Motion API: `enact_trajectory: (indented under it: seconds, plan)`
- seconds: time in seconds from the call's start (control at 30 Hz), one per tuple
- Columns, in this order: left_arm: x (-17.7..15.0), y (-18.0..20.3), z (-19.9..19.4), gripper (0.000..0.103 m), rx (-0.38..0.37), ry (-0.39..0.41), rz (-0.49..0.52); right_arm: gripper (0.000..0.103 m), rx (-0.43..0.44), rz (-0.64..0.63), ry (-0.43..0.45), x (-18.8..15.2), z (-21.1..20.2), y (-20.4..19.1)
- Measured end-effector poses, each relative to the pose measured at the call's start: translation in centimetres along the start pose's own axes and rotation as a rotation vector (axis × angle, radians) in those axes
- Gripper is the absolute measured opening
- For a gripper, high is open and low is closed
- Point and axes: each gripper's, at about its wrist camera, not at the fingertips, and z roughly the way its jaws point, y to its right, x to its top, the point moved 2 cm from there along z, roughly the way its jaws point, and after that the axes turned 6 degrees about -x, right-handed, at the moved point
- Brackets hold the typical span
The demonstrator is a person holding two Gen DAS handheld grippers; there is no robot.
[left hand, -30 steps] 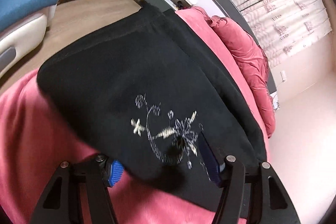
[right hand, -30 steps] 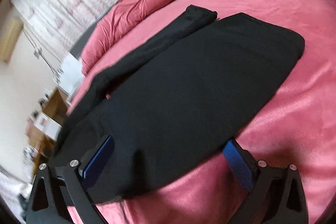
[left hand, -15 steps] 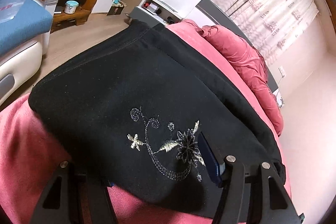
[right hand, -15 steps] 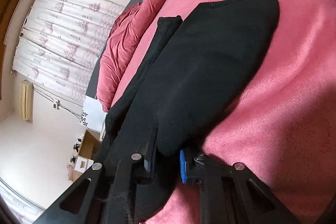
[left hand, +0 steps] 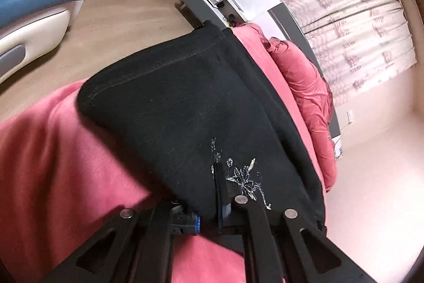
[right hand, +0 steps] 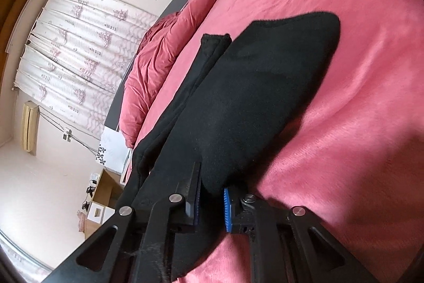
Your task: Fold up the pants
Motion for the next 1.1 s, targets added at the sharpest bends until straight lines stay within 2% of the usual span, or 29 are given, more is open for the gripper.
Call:
enact_trajectory:
  seconds: [0.23,0.4,0.6,0.9,1.03,1.1]
  plan:
    - [0.1,0.1,-2.5,0.006,-0.052,0.015,0.001,0.01,-0.015,0.014,0.037,-0.2,-2.4,0.1]
    - [0.5,1.0,-4.1,0.006,-0.088,0.021,0.057,0.008,-0.04,0.006,0.043,-0.1,-3.4,-0.1]
    - [0.0,0.6,-6.7,0.006,-0.109,0.0,0.047,0.008,-0.032,-0.016,0.048,-0.3,-5.9,0.2]
    - [-2.3,-1.1,-10.0,0.006,-0.09,-0.041,0.025,0.008,-0.034,0.024,0.04,-1.4,-9.5,2.1]
    - [-3.1,-1.3,-9.6,0.008,-0.019,-0.079,0.084,0.009,-0.12,0.081,-0.022,-1.6,-8.7,3.5]
    - [-3.1,-1.0,-9.4,0.008,0.002,-0.08,0.088,0.013,-0.183,0.1,-0.057,-1.6,-8.1,4.0]
